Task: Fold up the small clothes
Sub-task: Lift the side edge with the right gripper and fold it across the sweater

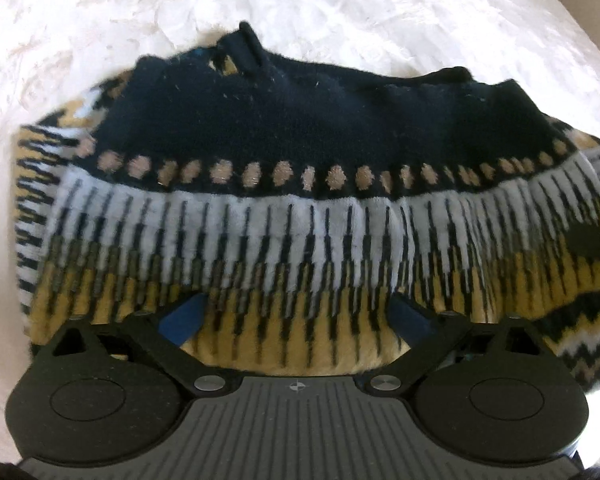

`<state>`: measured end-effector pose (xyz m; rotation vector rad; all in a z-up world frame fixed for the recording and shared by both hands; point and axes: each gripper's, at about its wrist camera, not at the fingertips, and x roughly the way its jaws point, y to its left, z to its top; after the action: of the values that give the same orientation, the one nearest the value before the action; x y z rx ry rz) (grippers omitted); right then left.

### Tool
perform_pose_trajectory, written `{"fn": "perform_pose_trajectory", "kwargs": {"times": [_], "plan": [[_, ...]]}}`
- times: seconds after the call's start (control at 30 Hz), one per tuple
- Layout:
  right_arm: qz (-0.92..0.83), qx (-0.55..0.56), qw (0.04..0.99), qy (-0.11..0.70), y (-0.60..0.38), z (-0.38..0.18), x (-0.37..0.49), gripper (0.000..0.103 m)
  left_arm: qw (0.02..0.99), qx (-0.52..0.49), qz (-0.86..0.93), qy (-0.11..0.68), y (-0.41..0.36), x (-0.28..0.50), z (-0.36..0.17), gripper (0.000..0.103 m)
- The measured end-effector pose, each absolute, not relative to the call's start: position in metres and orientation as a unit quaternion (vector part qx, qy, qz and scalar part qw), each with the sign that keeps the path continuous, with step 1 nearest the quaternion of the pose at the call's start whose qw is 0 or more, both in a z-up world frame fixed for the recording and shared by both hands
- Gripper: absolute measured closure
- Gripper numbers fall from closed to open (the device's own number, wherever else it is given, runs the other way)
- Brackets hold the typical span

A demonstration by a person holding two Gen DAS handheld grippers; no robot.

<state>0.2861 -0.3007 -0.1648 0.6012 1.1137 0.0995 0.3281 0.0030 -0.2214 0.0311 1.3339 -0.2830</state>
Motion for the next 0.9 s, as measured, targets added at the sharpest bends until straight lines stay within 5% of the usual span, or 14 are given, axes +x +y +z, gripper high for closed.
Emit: {"fn": "perform_pose_trajectory", "kwargs": {"times": [0.57,0.9], "plan": [[0.05,0.205,0.825,0.524,-0.183,-0.122,0.307,0.069,0.795,-0.009,-0.032,0.606,0.19,0.285,-0.187,0.013],[0.083,0.162,0.814,0.552,-0.094,-0.139,0.333,0.069,0.784,-0.055,-0.014,0.618,0.236,0.261,-0.194,0.013]]}}
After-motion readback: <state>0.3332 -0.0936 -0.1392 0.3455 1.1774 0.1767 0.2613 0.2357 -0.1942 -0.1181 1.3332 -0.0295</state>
